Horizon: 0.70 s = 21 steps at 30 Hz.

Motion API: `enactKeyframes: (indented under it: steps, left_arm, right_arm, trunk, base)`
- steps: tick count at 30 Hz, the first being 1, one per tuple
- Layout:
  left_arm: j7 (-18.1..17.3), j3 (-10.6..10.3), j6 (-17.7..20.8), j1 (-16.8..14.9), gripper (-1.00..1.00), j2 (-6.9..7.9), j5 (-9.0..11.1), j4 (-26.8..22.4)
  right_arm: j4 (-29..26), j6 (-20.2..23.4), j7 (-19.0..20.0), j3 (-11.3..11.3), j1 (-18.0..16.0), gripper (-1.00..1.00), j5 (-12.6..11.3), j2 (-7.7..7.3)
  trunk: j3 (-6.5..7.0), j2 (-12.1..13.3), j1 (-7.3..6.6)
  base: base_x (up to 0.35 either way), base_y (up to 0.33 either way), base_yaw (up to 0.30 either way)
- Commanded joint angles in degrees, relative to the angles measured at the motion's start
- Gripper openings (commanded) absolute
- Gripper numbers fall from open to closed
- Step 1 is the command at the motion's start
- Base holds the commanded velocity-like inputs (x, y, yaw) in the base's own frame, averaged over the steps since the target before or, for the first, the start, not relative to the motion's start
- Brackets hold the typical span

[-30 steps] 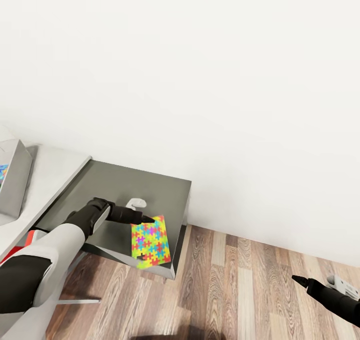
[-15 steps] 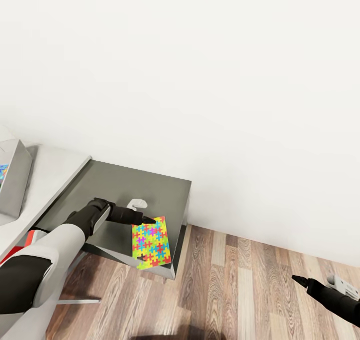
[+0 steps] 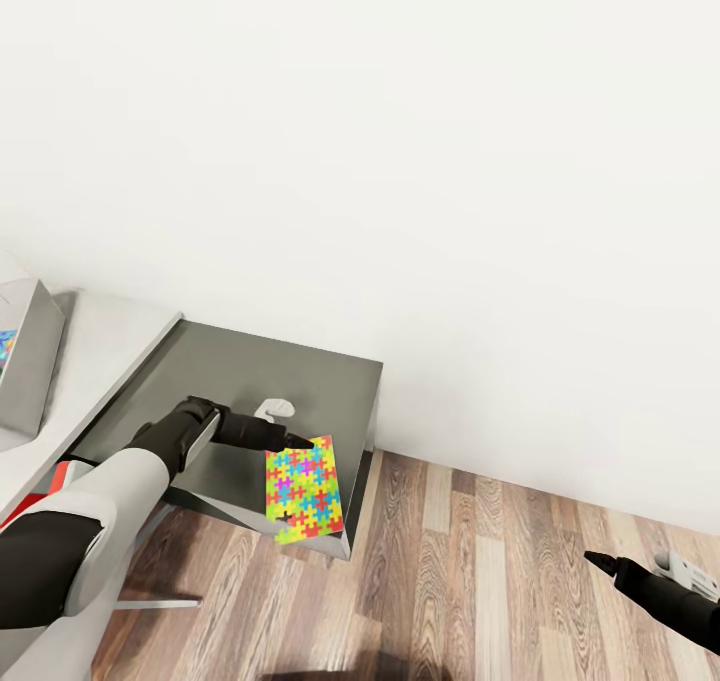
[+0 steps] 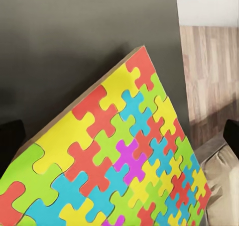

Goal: Put all the toys in the child's room - the three board games (two on the bed and one on the table), the two jigsaw puzzles on the table, and the tennis ball on the table - inside the toy box on the table in the child's room.

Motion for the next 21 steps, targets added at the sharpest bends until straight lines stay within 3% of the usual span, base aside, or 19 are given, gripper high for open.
enactKeyframes:
  steps: [1, 11, 21]
  left_arm:
    - [-0.18, -0.12, 0.42, -0.03, 1.0, 0.03, 0.04, -0.08]
    - [-4.4, -0.48, 0.44, -0.02, 1.0, -0.1, -0.26, -0.15]
    - [-5.31, -1.75, 0.52, -0.02, 1.0, 0.0, -0.64, -0.16]
  right_arm:
    - [-0.03, 0.33, 0.38, -0.11, -0.03, 1.0, 0.3, 0.01]
    - [-0.03, 0.34, 0.38, -0.18, -0.04, 1.0, 0.3, -0.08]
    - [-0.03, 0.34, 0.38, -0.2, -0.04, 1.0, 0.3, -0.13]
  trunk:
    - [-0.09, -0.1, 0.03]
    - [-0.09, -0.1, 0.03]
    - [-0.09, -0.1, 0.03]
  base:
    - [0.0, 0.0, 0.0]
    - [0.0, 0.0, 0.0]
    - [0.0, 0.0, 0.0]
